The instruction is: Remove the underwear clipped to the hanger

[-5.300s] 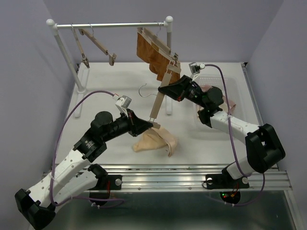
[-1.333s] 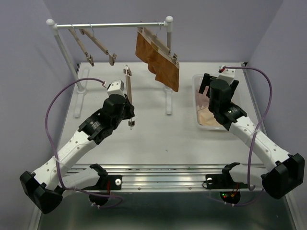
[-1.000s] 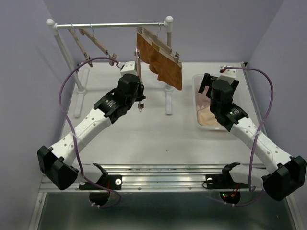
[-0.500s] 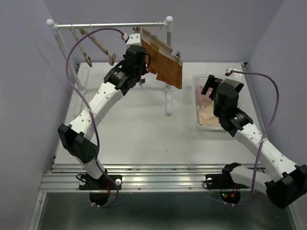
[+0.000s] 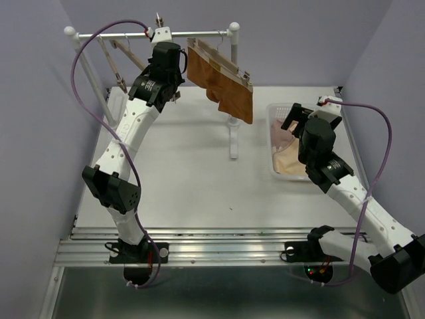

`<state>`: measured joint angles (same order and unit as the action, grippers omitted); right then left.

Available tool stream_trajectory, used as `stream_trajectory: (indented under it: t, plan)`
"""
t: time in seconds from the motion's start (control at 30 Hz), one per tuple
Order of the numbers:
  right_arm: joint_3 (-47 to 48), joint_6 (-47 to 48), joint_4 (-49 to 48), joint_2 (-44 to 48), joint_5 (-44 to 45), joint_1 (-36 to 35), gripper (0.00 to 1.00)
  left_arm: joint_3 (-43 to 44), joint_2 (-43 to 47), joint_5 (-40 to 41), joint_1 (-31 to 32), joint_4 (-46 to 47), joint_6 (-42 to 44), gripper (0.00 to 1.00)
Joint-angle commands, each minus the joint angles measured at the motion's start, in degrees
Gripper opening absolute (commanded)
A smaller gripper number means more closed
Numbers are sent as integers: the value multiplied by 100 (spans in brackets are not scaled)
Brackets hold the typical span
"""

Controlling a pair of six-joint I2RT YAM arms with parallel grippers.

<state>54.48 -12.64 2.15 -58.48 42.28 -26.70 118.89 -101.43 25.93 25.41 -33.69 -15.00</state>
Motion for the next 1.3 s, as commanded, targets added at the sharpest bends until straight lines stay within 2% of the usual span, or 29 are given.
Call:
stream_trajectory:
  t: [0.0,0.2,0.57,1.13,1.27]
  plan:
    - [-25,25,-347,161,158,-11,100,389,114,-79,-273,214,191,0]
    - [-16,34,-347,153,131,-11,100,486,141,-369,-545,275,226,0]
    - [-43,52,-338,188,114,-11,100,547,325,-352,-581,381,392,0]
    - [-34,60,-338,30,-27,-11,100,1127,-211,-554,-1029,355,578,0]
    - [-34,69,-347,12,26,-11,100,1163,-334,-844,-1239,372,569,0]
